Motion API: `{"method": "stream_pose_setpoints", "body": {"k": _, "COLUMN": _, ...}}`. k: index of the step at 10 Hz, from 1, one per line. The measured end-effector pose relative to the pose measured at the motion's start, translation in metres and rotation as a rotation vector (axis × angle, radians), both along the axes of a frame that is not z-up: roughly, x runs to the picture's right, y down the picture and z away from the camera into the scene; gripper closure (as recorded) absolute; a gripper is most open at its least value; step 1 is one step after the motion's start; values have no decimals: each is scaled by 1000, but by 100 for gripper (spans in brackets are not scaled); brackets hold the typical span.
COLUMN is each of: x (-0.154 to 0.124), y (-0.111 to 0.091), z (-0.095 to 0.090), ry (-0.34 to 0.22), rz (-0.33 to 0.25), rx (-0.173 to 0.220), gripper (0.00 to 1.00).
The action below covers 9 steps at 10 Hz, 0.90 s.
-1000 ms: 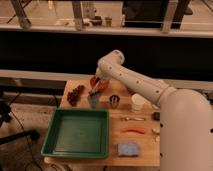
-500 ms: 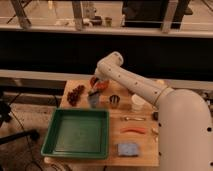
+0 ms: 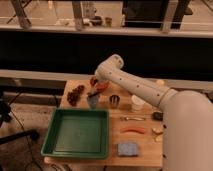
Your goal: Place brush in plastic cup
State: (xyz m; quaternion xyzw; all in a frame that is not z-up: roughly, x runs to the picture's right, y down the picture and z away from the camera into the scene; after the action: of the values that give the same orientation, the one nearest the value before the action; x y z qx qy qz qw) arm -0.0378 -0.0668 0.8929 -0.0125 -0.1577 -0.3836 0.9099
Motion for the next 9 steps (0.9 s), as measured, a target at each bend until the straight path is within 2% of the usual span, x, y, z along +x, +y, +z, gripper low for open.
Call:
{"method": "stream_pose_setpoints", "body": {"k": 3, "x": 1, "y": 1, "z": -4, "ry": 3, "rz": -3, "rx": 31, "gripper": 100}}
{"method": "stream_pose_setpoints", "body": {"k": 5, "x": 0, "y": 2, "z": -6, "ry": 13, "rz": -7, "rx": 67, "gripper": 100}}
{"method": "stream_pose_setpoints", "body": {"k": 9, "x": -3, "y": 3, "z": -7, "ry": 20, "rz": -17, "rx": 93, "gripper": 100}}
